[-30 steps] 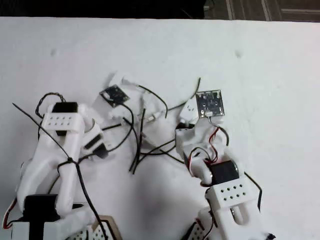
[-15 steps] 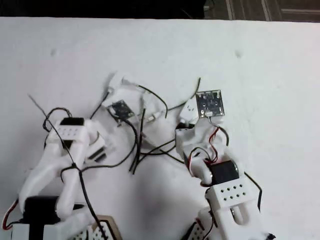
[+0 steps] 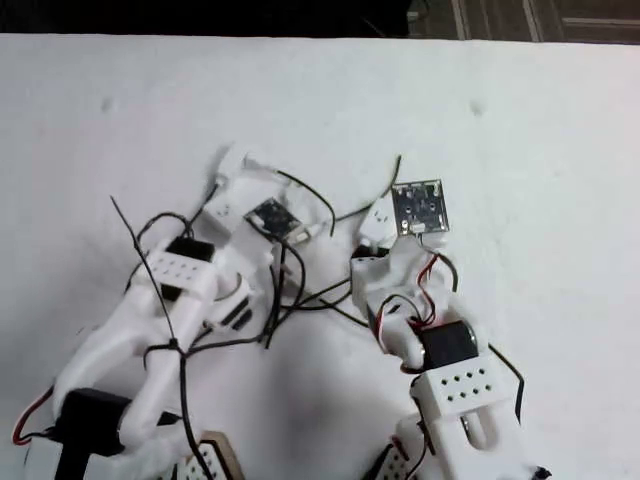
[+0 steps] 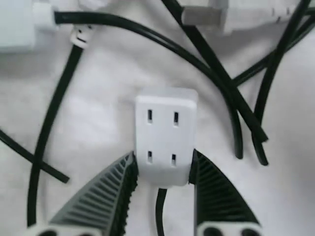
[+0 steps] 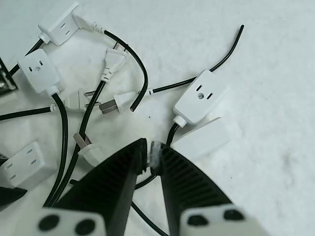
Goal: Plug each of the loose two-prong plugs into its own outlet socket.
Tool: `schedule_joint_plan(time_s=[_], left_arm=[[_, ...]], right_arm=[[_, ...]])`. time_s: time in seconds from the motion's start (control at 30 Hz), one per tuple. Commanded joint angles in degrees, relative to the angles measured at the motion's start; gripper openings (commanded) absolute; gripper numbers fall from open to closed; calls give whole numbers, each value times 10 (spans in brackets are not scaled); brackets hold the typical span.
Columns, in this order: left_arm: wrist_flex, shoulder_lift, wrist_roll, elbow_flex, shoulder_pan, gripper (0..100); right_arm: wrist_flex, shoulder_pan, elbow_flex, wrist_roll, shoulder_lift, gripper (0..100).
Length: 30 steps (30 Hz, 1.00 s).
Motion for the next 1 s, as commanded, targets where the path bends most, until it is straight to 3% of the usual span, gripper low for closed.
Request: schedule_joint_plan(time_s=[0.0, 0.27, 0.43, 0.73, 0.97], left_arm=[[57, -12, 5, -38, -19, 186], [183, -13, -63, -187, -90, 218], [208, -27, -61, -222, -116, 212], [199, -307, -58, -92, -131, 145], [142, -483, 33, 77, -182, 198]], right_arm=[[-11, 5, -6, 5, -7, 20], [-11, 4, -8, 7, -7, 21], [-7, 4, -8, 69, -7, 21], [52, 3, -27, 134, -7, 21], [142, -24, -50, 180, -6, 27]])
